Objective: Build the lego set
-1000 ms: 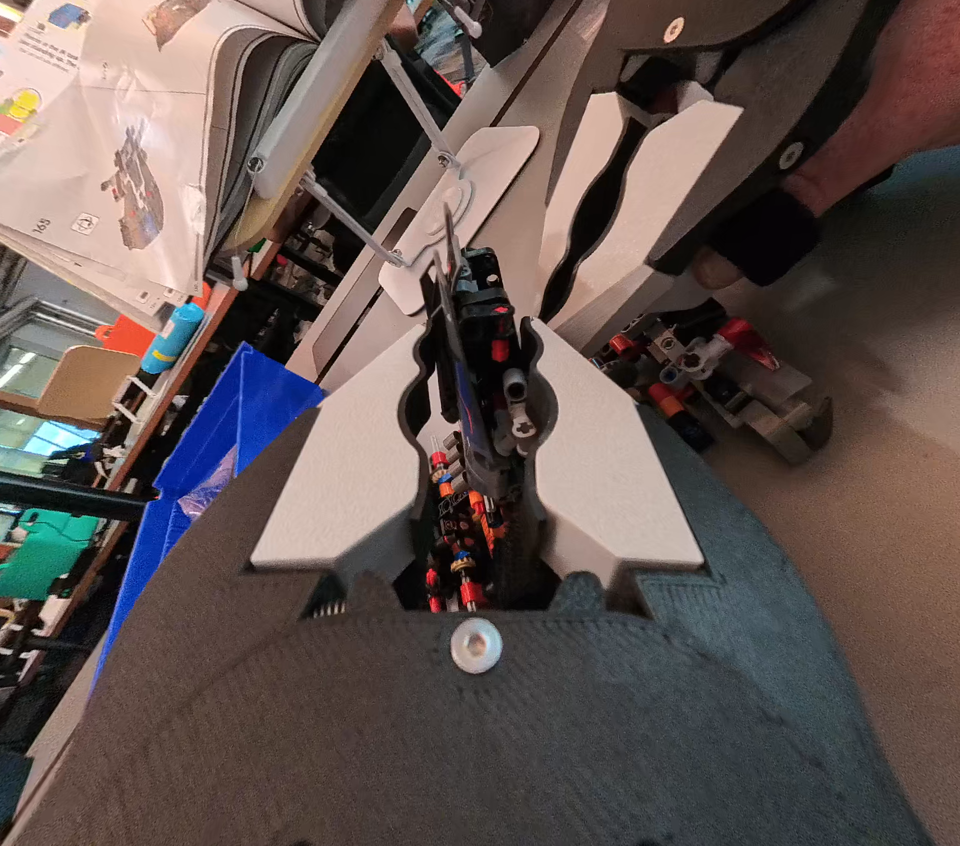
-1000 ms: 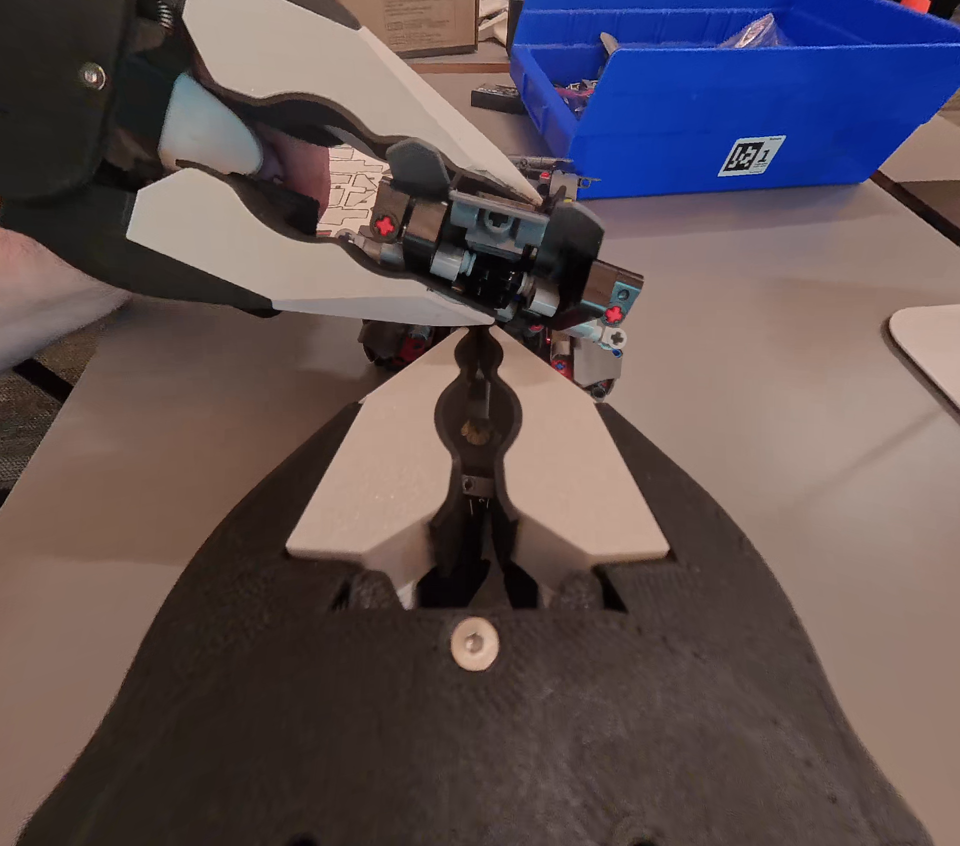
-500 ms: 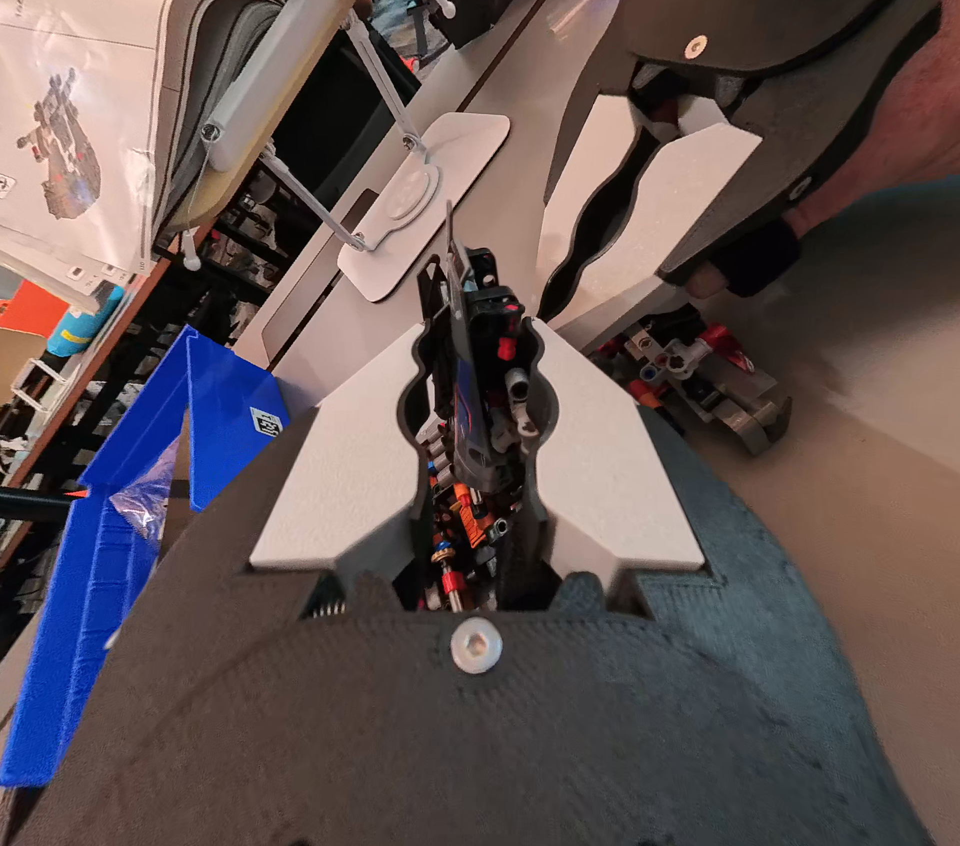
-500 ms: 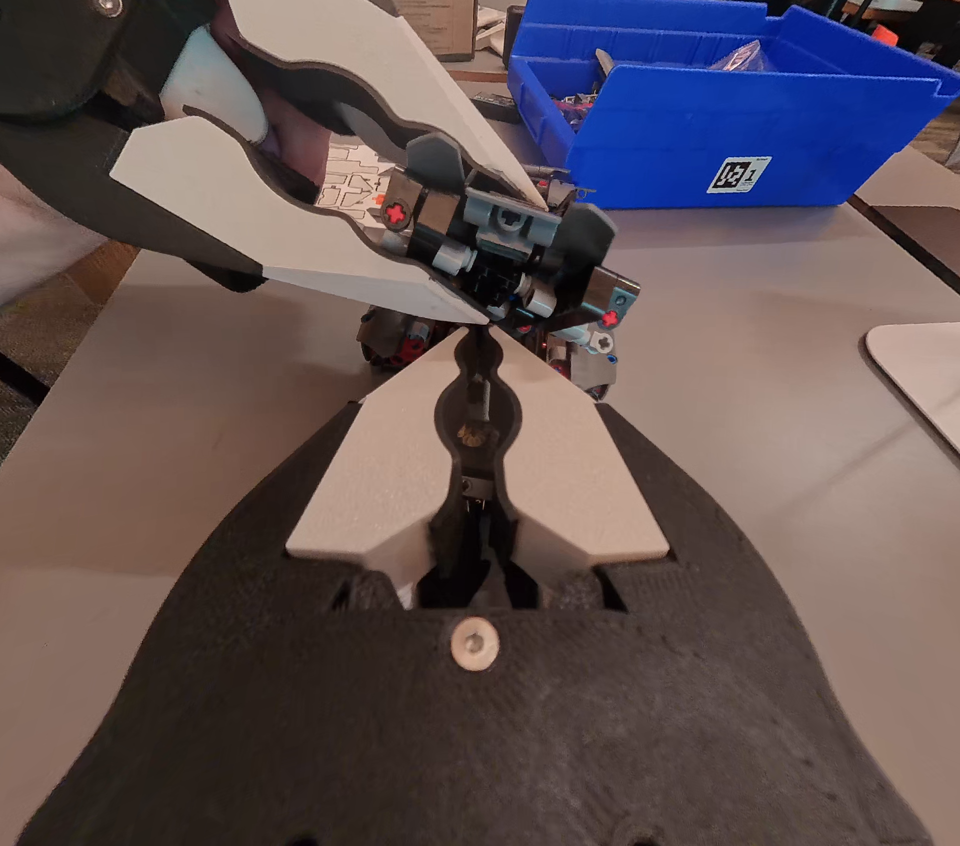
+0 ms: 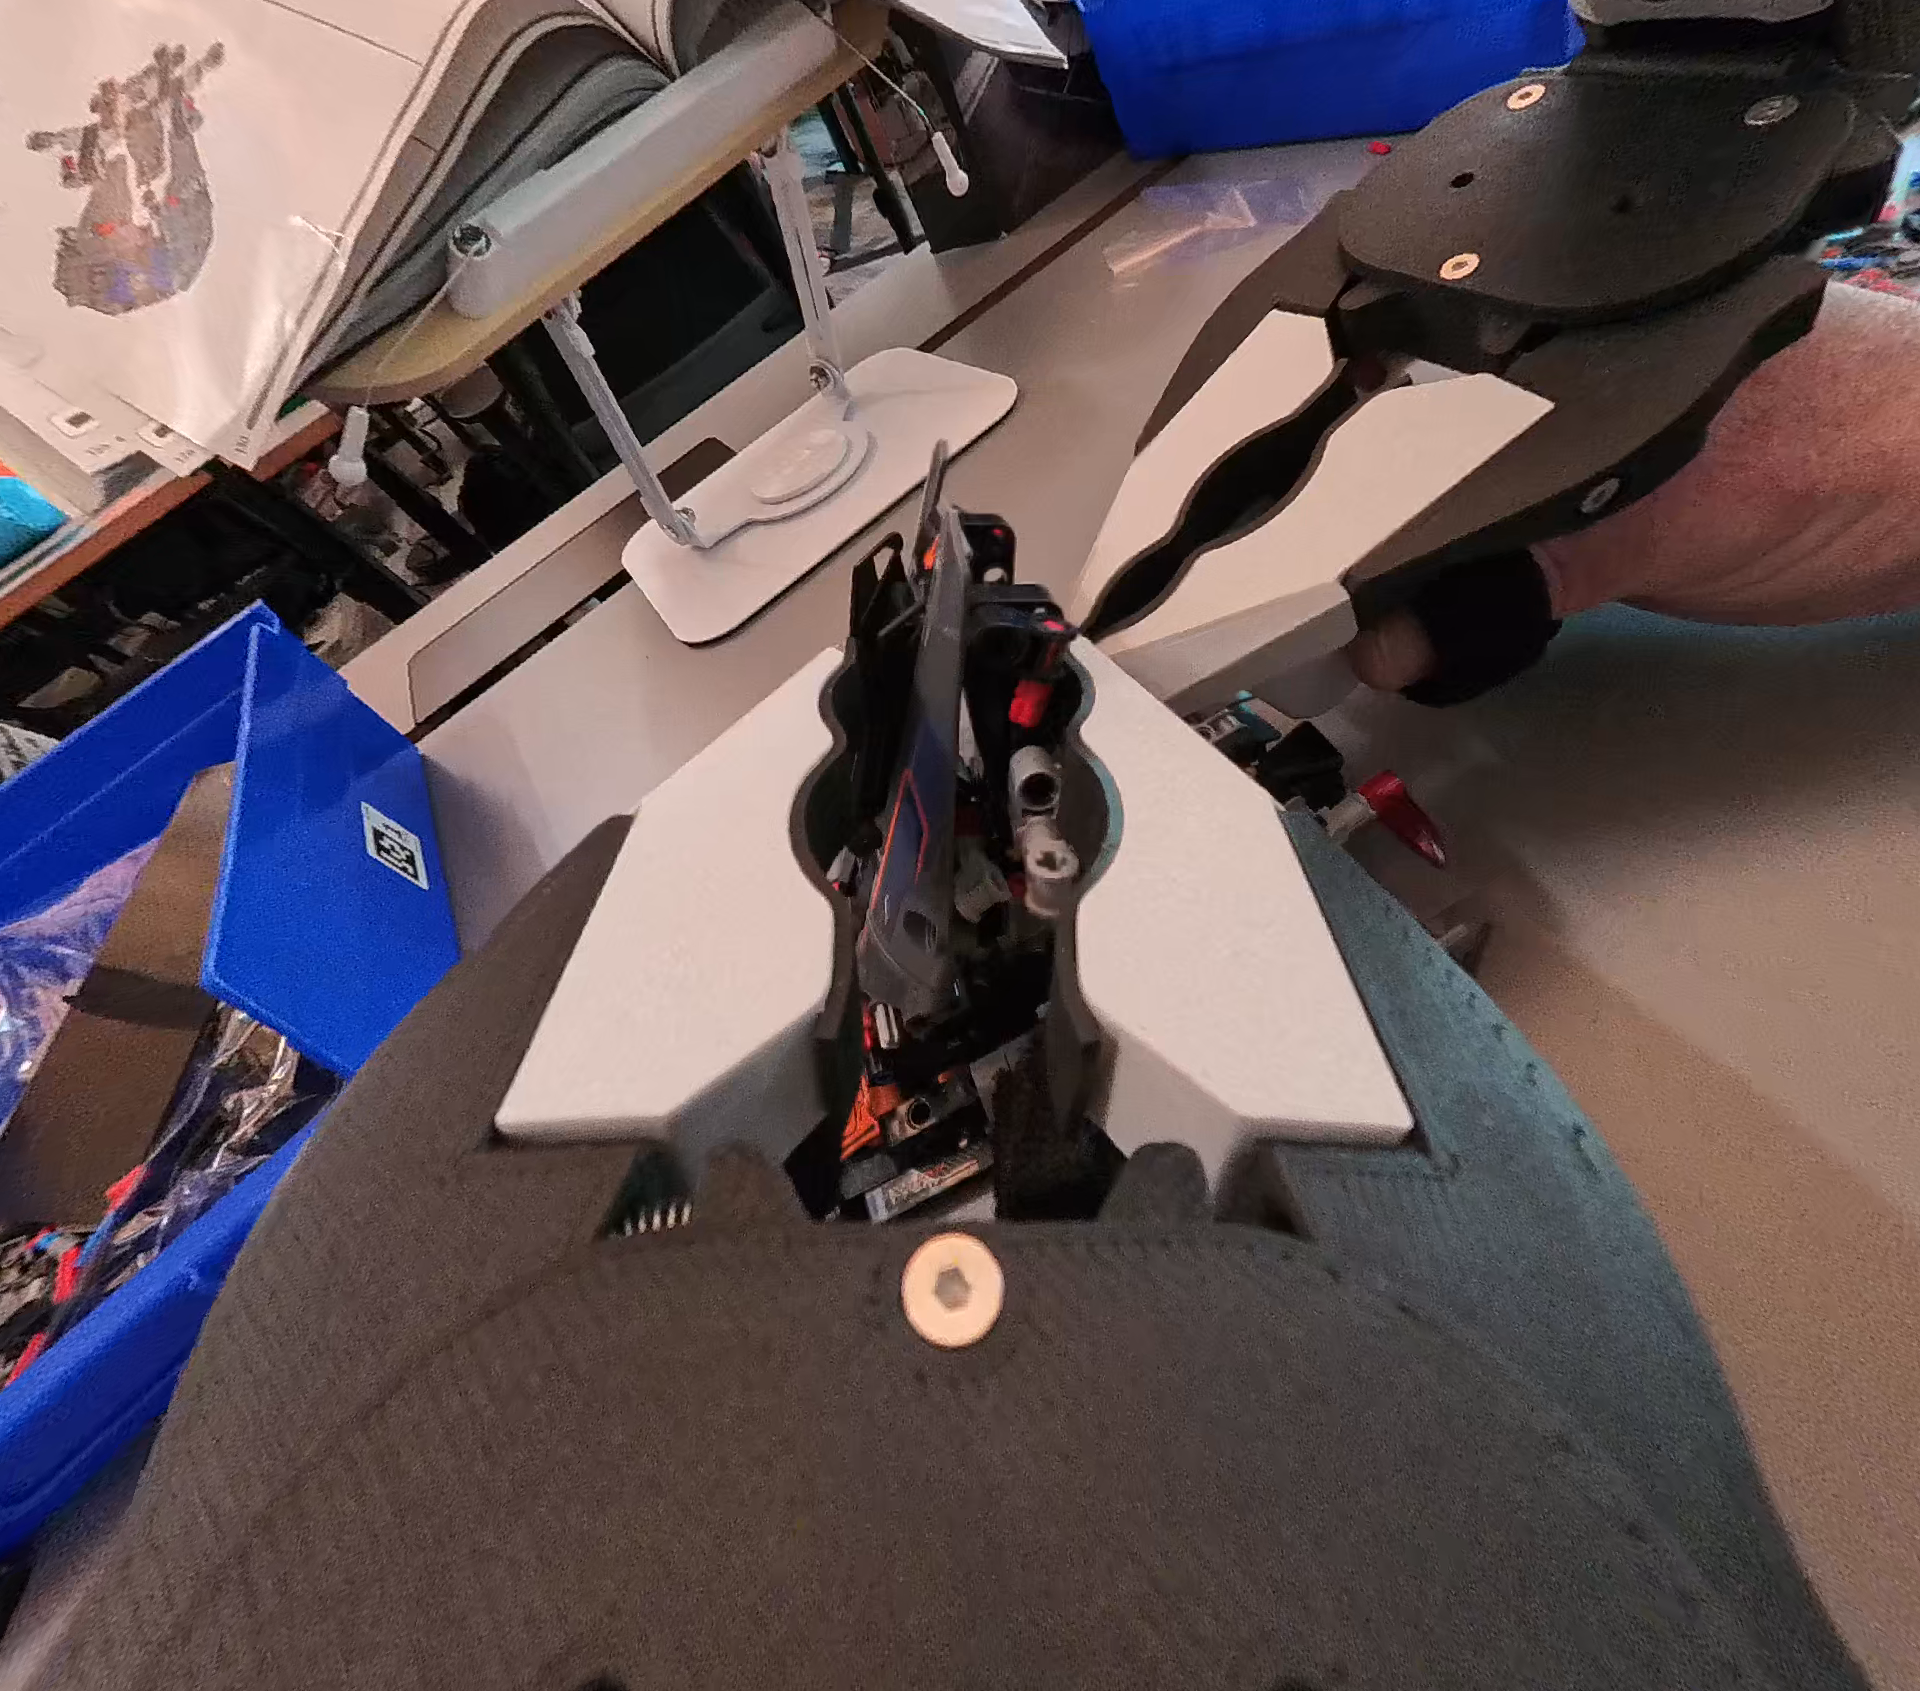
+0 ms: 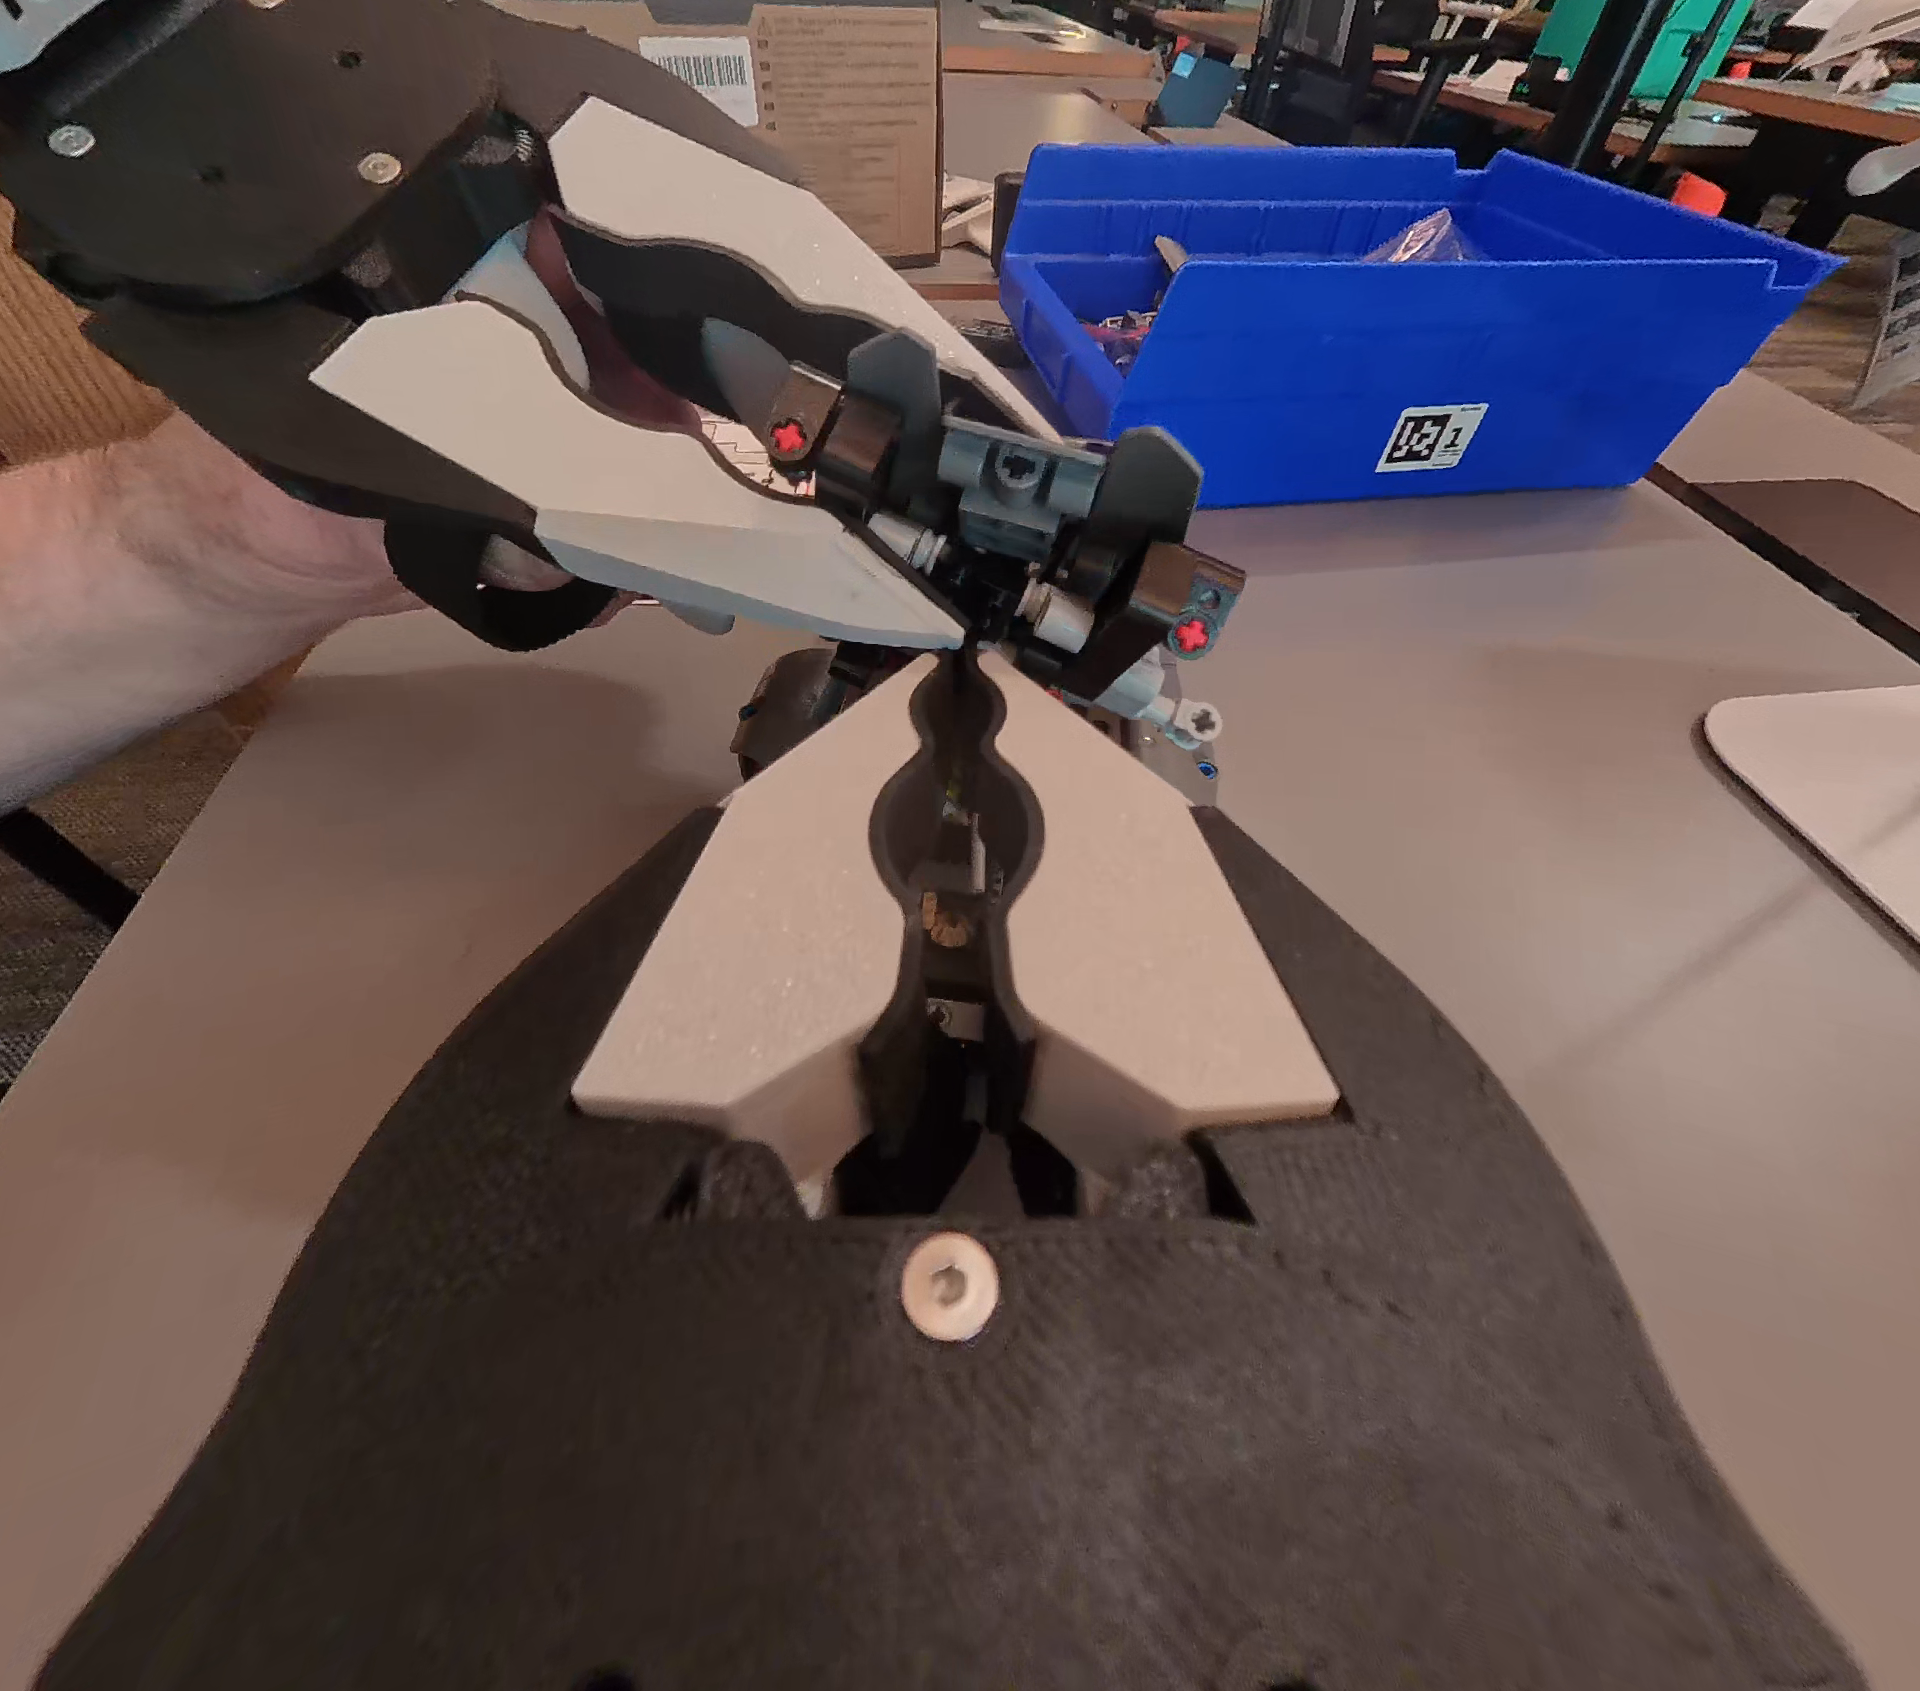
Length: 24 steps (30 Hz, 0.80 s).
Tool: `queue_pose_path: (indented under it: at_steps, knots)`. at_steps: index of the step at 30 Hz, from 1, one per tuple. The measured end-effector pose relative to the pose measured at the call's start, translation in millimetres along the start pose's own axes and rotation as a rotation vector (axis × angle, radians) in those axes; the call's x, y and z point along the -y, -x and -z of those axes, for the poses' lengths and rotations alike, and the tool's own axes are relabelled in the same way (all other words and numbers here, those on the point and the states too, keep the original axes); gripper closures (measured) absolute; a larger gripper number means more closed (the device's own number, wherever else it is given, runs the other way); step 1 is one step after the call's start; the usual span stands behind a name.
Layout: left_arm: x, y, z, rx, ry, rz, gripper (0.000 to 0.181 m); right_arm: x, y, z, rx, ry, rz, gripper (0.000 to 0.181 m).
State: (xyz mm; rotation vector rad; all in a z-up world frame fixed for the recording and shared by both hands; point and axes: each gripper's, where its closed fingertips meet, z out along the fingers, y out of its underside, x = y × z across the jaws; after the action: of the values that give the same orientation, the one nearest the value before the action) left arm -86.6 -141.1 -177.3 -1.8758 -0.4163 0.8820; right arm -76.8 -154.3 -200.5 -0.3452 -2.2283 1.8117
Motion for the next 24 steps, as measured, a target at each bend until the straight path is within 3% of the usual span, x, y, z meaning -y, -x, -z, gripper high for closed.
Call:
queue_pose_path:
  at_steps: [7, 10, 14, 18, 24]
  knots:
    - [-0.3, 0.9, 7.3, 0.069, 0.01, -0.063, 0.14, 3.6, -5.4, 3.2, -0.016, -0.029, -0.025, 0.181]
    - [0.8, -3.5, 9.7, 0.072, 0.016, -0.075, 0.149, 3.1, -7.0, 3.7, -0.017, -0.029, -0.031, 0.181]
    - [0.2, 1.0, 13.6, 0.123, 0.03, -0.116, 0.146, 3.5, -6.2, 3.3, -0.019, -0.028, -0.025, 0.181]
    - [1.0, -3.4, 17.6, 0.173, 0.044, -0.176, 0.162, 4.5, -5.7, 3.6, -0.016, -0.033, -0.028, 0.181]
    - [0.7, -2.0, 20.8, 0.228, 0.063, -0.161, 0.163, 3.7, -4.6, 4.3, 0.005, -0.028, -0.033, 0.181]
